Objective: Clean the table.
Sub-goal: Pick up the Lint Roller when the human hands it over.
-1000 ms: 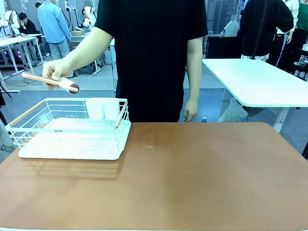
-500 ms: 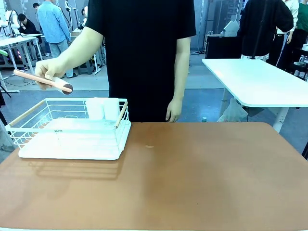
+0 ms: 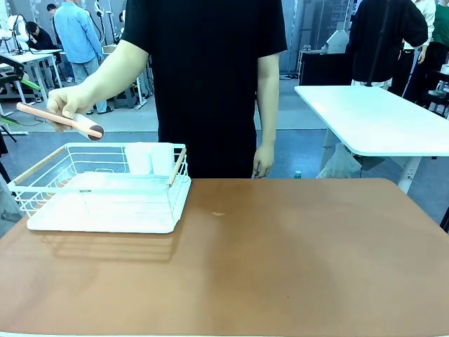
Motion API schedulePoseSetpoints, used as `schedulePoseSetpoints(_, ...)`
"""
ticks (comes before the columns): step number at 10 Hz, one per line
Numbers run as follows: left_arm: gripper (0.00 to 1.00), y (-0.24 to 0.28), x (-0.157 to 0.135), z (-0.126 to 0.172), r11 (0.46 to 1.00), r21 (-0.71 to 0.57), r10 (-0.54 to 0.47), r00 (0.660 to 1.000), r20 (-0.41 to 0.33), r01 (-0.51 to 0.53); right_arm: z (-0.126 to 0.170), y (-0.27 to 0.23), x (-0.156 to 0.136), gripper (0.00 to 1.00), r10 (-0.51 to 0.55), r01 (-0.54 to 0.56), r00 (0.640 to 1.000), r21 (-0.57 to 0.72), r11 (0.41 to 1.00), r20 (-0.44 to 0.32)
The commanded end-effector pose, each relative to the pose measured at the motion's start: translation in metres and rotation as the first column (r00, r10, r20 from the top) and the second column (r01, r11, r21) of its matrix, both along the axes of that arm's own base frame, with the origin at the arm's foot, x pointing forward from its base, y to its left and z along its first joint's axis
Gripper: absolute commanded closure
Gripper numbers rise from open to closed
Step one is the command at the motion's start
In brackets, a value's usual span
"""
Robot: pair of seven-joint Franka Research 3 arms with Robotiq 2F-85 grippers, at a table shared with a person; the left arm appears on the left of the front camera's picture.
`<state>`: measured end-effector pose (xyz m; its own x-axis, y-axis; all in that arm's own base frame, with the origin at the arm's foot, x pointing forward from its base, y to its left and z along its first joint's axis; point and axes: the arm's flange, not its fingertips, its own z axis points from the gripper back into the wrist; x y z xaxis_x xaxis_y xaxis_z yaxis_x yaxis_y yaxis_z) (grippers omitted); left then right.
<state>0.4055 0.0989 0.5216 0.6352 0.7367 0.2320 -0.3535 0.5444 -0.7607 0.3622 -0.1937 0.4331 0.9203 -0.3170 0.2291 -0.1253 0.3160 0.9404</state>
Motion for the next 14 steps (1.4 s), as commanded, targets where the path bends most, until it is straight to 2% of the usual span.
schedulePoseSetpoints(1, 0.0, -0.01, 0.005, -0.012, 0.999, -0.016, 0.047, 0.999, 0.026, -0.047, 0.003, 0.0, 0.0, 0.0, 0.002, -0.002, 1.0, 0.013, 1.0, 0.01)
schedulePoseSetpoints(9, 0.0, -0.02, 0.005, -0.03, 0.996, -0.041, 0.076, 0.997, 0.018, -0.075, 0.003, 0.0, 0.0, 0.0, 0.002, -0.002, 1.0, 0.013, 1.0, 0.01)
schedulePoseSetpoints(11, 0.04, -0.02, 0.006, -0.03, 0.996, -0.058, 0.074, 0.997, 0.035, -0.071, 0.003, 0.0, 0.0, 0.0, 0.002, -0.002, 1.0, 0.013, 1.0, 0.01)
schedulePoseSetpoints(14, 0.35, -0.019, 0.009, -0.032, 0.996, -0.061, 0.068, 0.996, 0.062, -0.064, 0.003, 0.0, 0.0, 0.0, 0.002, -0.002, 1.0, 0.013, 1.0, 0.01)
